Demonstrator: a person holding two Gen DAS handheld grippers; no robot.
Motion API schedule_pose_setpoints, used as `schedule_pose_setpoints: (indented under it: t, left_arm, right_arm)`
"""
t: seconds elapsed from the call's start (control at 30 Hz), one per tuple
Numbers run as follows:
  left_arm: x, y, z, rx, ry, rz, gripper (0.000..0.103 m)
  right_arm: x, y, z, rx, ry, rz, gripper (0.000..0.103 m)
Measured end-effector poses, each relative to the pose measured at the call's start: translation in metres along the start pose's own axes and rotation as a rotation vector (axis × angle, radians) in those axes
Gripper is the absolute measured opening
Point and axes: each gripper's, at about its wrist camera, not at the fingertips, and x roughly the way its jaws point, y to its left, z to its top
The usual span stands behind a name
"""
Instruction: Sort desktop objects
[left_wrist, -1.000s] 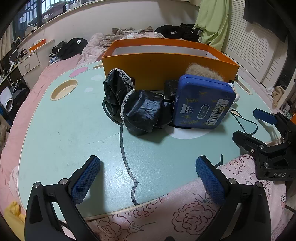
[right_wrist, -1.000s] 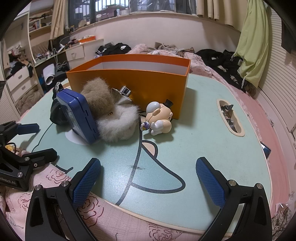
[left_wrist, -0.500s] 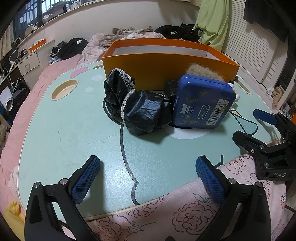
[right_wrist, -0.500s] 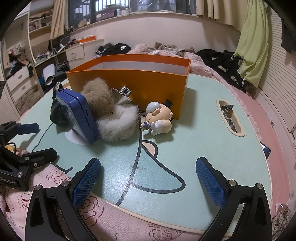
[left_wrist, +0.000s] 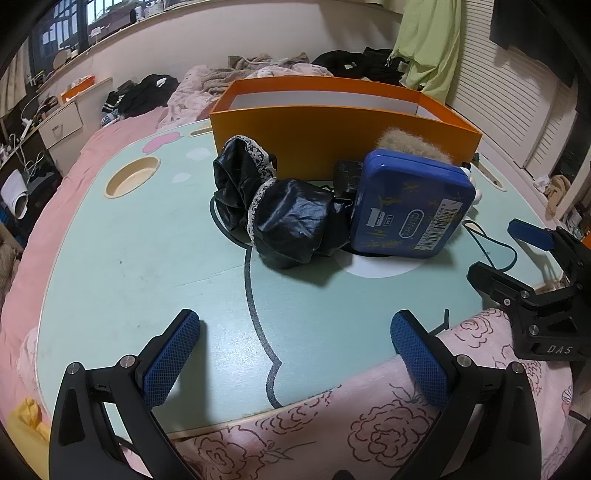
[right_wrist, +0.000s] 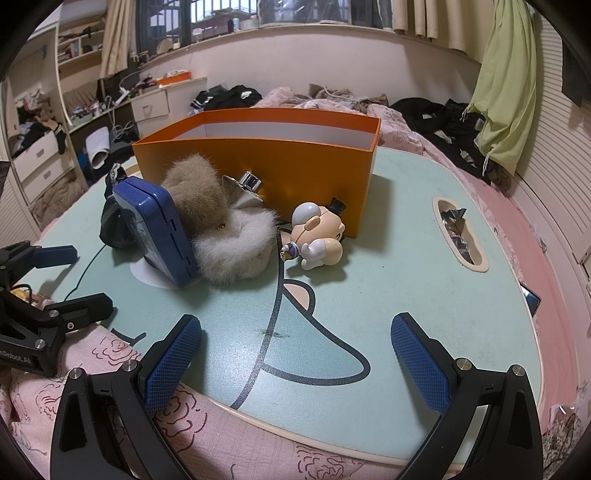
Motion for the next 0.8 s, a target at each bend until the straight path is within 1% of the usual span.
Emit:
schedule_pose_setpoints:
  t: [0.4,0.5,0.6,0.67,0.7,0.73,0.77,0.8]
  left_arm:
    - [0.000,0.001,0.004,-0.002,0.011,0.004,0.103]
    - [-0.002,0.001,0.004,-0.009,0.014,0.014,0.103]
    - [-0.005,-0.004,0.003,0.008,0.000,0.042,0.103]
    - [-0.006,-0.006,0.002,0.018,-0.012,0.053,0.103]
    - [-0.006,-0.006,0.002,0.019,-0.015,0.042,0.103]
    - [-0.004,-0.006,0.002,0.019,-0.008,0.027,0.103]
    - [-0.002,-0.004,0.002,0.015,-0.001,-0.003,0.103]
    - [0.000,-0.003,0.003,0.011,0.001,-0.009,0.103]
  right_arm:
    - [0.000,0.001,0.001,-0.005,0.008,-0.004,0.103]
    - [-0.002,0.000,0.003,-0.008,0.016,0.001,0.103]
    - [-0.007,-0.003,0.006,0.004,0.018,0.000,0.102]
    - [-0.022,-0.017,0.021,0.049,-0.039,0.006,0.102]
    - [-0.031,-0.019,0.031,0.068,-0.070,0.017,0.102]
    - [-0.044,-0.019,0.045,0.078,-0.106,0.040,0.102]
    - [-0.054,-0.017,0.059,0.075,-0.131,0.066,0.102]
    - [-0.062,-0.013,0.082,0.065,-0.137,0.113,0.102]
